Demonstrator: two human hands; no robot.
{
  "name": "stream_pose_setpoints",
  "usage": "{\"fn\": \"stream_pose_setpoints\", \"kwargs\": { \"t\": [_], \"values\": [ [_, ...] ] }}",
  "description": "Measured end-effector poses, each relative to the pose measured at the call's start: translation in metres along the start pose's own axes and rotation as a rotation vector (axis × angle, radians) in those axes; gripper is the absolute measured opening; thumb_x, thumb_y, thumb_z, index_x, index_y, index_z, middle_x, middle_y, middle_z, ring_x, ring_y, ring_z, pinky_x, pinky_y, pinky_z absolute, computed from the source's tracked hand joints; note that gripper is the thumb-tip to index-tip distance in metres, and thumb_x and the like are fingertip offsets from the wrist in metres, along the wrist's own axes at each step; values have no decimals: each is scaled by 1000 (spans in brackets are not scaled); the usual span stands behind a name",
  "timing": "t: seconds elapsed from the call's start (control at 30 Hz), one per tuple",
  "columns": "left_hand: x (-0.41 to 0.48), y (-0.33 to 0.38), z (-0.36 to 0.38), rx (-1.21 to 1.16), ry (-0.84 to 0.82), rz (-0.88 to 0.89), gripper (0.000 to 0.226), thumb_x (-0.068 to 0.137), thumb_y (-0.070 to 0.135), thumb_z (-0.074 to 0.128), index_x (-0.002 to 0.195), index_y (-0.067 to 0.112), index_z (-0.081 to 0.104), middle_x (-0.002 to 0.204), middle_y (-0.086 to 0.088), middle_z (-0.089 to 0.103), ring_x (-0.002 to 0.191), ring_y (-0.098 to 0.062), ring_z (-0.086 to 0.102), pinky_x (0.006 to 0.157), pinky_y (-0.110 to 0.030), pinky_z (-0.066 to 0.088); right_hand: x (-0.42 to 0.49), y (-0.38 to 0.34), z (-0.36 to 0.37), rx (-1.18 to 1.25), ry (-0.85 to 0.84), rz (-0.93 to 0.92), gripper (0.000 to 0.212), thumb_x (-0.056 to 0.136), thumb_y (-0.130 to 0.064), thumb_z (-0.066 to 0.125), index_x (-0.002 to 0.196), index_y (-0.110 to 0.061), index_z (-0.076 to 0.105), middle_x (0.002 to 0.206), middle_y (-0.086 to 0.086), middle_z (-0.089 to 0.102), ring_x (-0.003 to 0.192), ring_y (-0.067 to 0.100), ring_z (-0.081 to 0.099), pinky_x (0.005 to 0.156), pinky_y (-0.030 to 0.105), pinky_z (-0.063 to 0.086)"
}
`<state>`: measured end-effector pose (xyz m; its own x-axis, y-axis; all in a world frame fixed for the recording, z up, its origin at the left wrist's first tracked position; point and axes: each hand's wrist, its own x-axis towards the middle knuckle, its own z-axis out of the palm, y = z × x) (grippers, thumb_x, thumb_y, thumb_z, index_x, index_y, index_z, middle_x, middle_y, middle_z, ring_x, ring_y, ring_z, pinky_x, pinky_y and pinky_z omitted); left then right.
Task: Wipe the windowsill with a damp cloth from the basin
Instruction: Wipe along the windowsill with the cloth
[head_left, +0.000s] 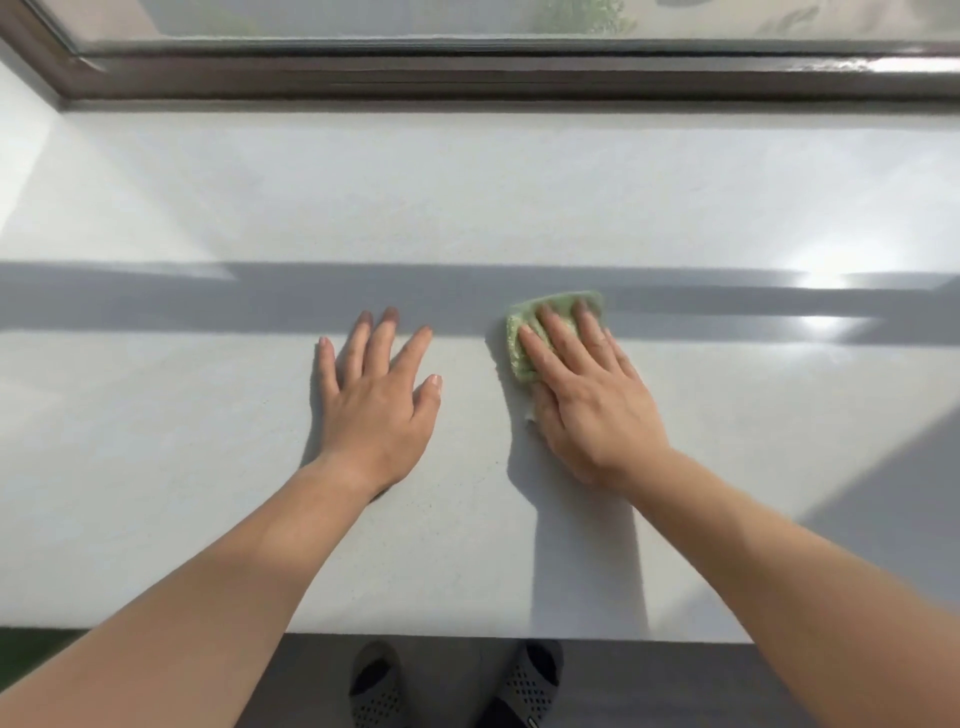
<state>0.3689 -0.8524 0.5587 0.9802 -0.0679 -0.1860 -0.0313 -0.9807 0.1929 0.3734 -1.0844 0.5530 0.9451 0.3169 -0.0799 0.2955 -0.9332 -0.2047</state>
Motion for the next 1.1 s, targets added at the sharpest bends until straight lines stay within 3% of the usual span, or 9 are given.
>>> {"fn": "stream_pose_setpoints", "kwargs": {
  "t": [0.1, 0.17, 0.37, 0.47, 0.53, 0.63, 0.73, 0.97, 1.1],
  "values": [
    [12, 4, -5, -9, 64, -12, 47, 100, 45, 30, 145, 31, 35, 159, -9, 22, 149, -27, 9, 120, -57, -2, 27, 6, -8, 55, 30, 322, 68, 95, -38, 36, 157, -25, 12, 166, 0, 2, 152, 30, -10, 123, 47, 4],
    [27, 8, -7, -18, 105, -25, 43, 99, 45, 36, 135, 24, 44, 144, -15, 35, 140, -33, 23, 119, -59, 3, 33, -22, -2, 35, 61, 284, 71, 93, -38, 37, 157, -20, 13, 166, 5, 4, 151, 35, -8, 122, 50, 4],
    [41, 11, -2, 61, -21, -13, 60, 100, 49, 13, 156, 37, -5, 165, -3, -18, 149, -29, -24, 117, -59, -14, 36, 8, -5, 10, -9, -140, 59, 98, -39, 30, 155, -26, 23, 165, -2, 16, 153, 27, 2, 123, 43, 10],
    [40, 14, -6, 48, -30, -19, 60, 100, 47, 20, 156, 37, 5, 167, -4, -8, 151, -29, -17, 118, -58, -12, 75, 45, -15, 80, 48, 173, 60, 98, -34, 35, 156, -30, 19, 166, -4, 8, 152, 24, -5, 123, 42, 7],
    [50, 15, -11, 3, 63, -25, 53, 96, 45, 32, 148, 31, 34, 160, -12, 22, 149, -32, 10, 120, -55, -7, 98, 37, -16, 100, 76, 324, 61, 97, -35, 33, 156, -29, 18, 166, -2, 4, 152, 28, -9, 123, 44, 3],
    [87, 11, -16, -98, 187, 11, 45, 90, 40, 40, 128, 20, 52, 139, -11, 40, 137, -31, 30, 121, -49, 2, 109, 2, -7, 64, 75, 125, 63, 95, -38, 31, 156, -24, 20, 166, 3, 8, 151, 34, -6, 122, 49, 5],
    [131, 8, -15, -74, 146, 51, 51, 97, 38, 41, 147, 24, 35, 163, -10, 14, 152, -25, 2, 122, -45, -7, 112, 14, -12, 21, 14, -158, 57, 100, -35, 32, 156, -26, 22, 165, -2, 11, 152, 29, -2, 123, 43, 5],
    [147, 12, -5, 91, 98, -32, 63, 95, 49, 17, 156, 36, 10, 167, -7, -2, 153, -27, -9, 121, -52, -5, 185, 47, -22, 57, 114, 357, 61, 100, -37, 36, 156, -26, 16, 166, 1, 3, 151, 32, -8, 123, 46, 1],
    [156, 14, -14, 30, 115, -47, 56, 94, 51, 29, 148, 34, 32, 163, -11, 18, 151, -31, 7, 120, -53, 4, 192, 23, -19, -44, 11, -92, 65, 99, -39, 43, 157, -27, 15, 166, -1, 6, 152, 30, -7, 123, 43, 2]
  ]
}}
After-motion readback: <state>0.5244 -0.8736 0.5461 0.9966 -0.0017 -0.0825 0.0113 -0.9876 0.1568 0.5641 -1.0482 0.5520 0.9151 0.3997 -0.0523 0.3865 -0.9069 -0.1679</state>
